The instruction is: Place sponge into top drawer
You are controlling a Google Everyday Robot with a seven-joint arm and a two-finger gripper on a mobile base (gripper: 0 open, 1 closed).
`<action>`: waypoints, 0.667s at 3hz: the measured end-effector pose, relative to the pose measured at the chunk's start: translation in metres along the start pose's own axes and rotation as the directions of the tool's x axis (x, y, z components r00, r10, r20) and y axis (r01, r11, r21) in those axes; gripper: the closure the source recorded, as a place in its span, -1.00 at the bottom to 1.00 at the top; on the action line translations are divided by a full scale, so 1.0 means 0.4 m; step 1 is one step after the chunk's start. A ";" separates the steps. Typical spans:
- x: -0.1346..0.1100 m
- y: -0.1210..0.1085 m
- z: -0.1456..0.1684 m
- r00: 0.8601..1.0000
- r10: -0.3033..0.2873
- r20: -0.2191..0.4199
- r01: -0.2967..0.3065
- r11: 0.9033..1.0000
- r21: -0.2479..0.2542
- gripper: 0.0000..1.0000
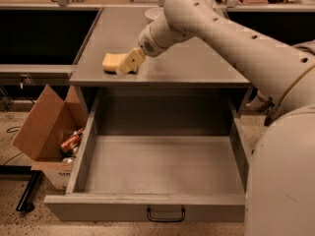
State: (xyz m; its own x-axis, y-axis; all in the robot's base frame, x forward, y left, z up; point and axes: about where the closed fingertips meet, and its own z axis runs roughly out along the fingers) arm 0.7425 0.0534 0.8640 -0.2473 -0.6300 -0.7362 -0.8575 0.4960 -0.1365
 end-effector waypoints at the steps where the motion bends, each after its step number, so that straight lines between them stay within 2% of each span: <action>1: 0.010 -0.021 0.050 1.000 0.018 0.003 -0.018 1.000 0.003 -0.92; 2: 0.002 -0.017 0.080 1.000 0.011 -0.004 -0.011 1.000 -0.012 -0.46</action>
Offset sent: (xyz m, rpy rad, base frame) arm 0.0269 0.0214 -0.0228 0.0010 0.0193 0.0081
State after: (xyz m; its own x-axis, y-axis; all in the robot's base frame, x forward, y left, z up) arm 0.7626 0.0685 0.8431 -0.2588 -0.6266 -0.7352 -0.8599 0.4961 -0.1201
